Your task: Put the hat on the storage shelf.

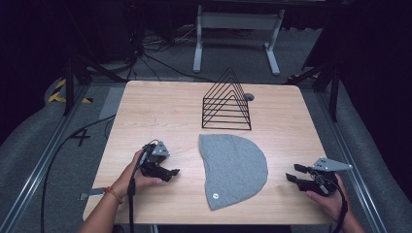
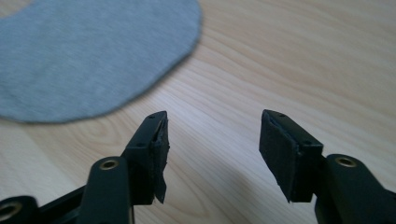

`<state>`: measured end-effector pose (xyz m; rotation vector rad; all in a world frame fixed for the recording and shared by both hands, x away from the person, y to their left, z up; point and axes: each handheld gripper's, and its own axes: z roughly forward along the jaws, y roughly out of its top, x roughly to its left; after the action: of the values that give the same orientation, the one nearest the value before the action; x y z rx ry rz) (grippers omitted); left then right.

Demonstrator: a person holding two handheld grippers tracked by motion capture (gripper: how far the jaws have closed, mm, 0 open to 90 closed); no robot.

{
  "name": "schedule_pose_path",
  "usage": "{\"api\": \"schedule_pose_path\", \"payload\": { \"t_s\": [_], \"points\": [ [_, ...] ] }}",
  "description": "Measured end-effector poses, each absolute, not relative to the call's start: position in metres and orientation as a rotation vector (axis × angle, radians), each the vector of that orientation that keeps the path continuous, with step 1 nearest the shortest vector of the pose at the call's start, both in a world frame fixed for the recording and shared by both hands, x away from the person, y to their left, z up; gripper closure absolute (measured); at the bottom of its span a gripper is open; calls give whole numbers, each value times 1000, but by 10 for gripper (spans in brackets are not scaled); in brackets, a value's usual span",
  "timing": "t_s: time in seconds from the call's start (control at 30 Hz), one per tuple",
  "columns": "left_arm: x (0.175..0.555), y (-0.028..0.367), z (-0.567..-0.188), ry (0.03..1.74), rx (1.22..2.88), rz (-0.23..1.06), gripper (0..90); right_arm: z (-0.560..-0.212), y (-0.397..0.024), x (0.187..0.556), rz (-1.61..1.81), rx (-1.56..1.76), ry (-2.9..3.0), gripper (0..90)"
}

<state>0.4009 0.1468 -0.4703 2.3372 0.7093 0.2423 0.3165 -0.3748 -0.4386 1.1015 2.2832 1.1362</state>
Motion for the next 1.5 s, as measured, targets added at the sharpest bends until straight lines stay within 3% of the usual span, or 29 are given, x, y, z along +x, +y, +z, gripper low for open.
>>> {"api": "schedule_pose_path", "payload": {
  "t_s": [0.07,0.2,0.57,0.67,0.83,1.1,1.33,1.5],
  "points": [
    [409,134,-467,696,2316,209,238,-433,-358,314,1222,1035,2350,640],
    [414,119,-462,644,2293,222,265,-429,-320,309,1238,905,2428,669],
    [437,66,-449,531,2286,266,526,-447,-222,305,1225,613,2646,708],
    [446,53,-450,516,2296,277,533,-454,-208,304,1217,574,2672,708],
    [454,39,-456,507,2295,345,539,-463,-203,300,1198,547,2724,683],
    [457,40,-465,516,2319,240,586,-464,-206,299,1173,540,2751,685],
    [437,51,-460,516,2380,282,592,-462,-223,305,1141,603,2735,685],
    [422,61,-460,524,2394,231,592,-460,-238,310,1099,671,2699,677]
  ]
}}
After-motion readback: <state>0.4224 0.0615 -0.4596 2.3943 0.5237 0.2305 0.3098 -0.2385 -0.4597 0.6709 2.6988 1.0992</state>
